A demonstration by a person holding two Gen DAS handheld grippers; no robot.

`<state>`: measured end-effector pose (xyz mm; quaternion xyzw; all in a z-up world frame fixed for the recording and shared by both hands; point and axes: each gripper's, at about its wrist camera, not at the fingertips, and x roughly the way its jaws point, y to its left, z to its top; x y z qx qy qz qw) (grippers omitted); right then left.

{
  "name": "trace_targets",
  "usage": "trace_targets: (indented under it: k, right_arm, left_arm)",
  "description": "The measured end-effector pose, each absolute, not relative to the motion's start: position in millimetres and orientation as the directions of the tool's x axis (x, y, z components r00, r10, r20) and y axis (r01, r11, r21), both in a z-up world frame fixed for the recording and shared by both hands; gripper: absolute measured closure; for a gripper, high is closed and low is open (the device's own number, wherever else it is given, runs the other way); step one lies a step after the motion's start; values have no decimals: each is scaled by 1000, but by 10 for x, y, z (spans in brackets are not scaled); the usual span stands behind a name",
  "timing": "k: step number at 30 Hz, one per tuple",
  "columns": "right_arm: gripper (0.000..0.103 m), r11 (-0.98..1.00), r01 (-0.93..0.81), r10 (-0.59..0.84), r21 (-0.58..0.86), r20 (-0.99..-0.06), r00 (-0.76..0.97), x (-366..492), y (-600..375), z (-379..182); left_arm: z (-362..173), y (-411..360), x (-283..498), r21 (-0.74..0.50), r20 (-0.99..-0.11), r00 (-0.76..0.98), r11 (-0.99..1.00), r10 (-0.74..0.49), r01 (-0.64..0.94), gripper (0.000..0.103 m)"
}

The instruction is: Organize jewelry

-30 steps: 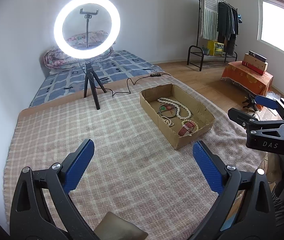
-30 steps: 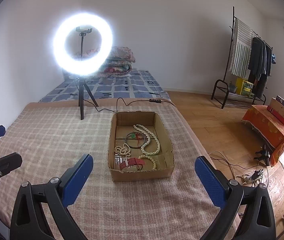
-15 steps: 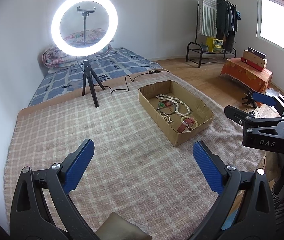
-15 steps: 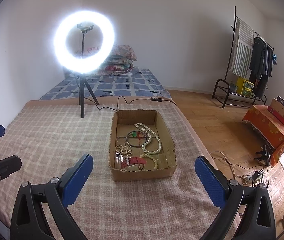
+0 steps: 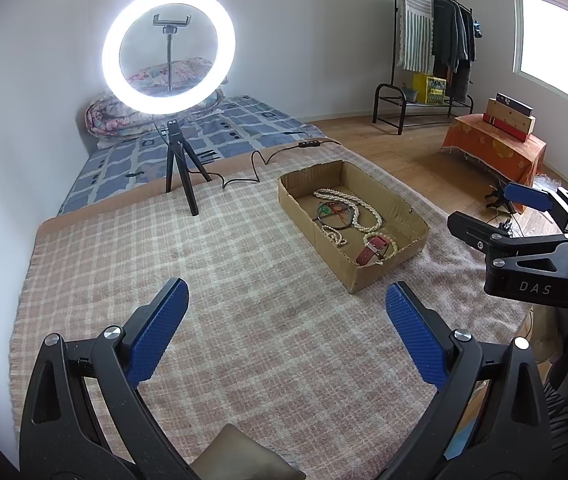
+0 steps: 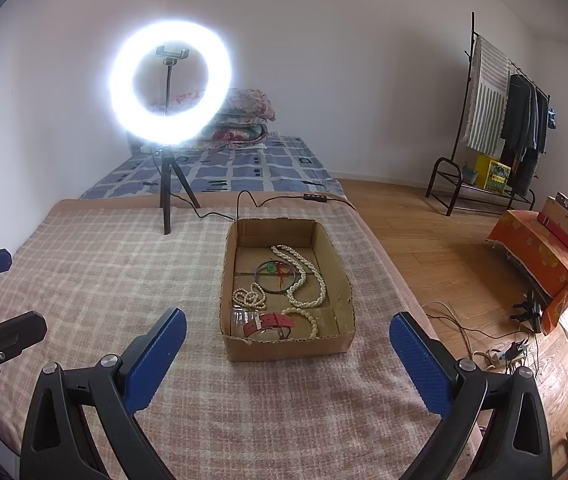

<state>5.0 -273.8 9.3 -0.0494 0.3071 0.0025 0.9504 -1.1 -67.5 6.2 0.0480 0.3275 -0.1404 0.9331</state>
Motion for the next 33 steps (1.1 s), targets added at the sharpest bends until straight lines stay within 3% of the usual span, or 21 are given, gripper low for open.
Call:
trace_targets:
  k: [33]
  right_arm:
    - [0, 995, -40, -23, -94, -588, 809, 49, -2702, 78]
  left_arm:
    - [66, -687, -16, 13, -623, 750, 956, -222, 293, 2]
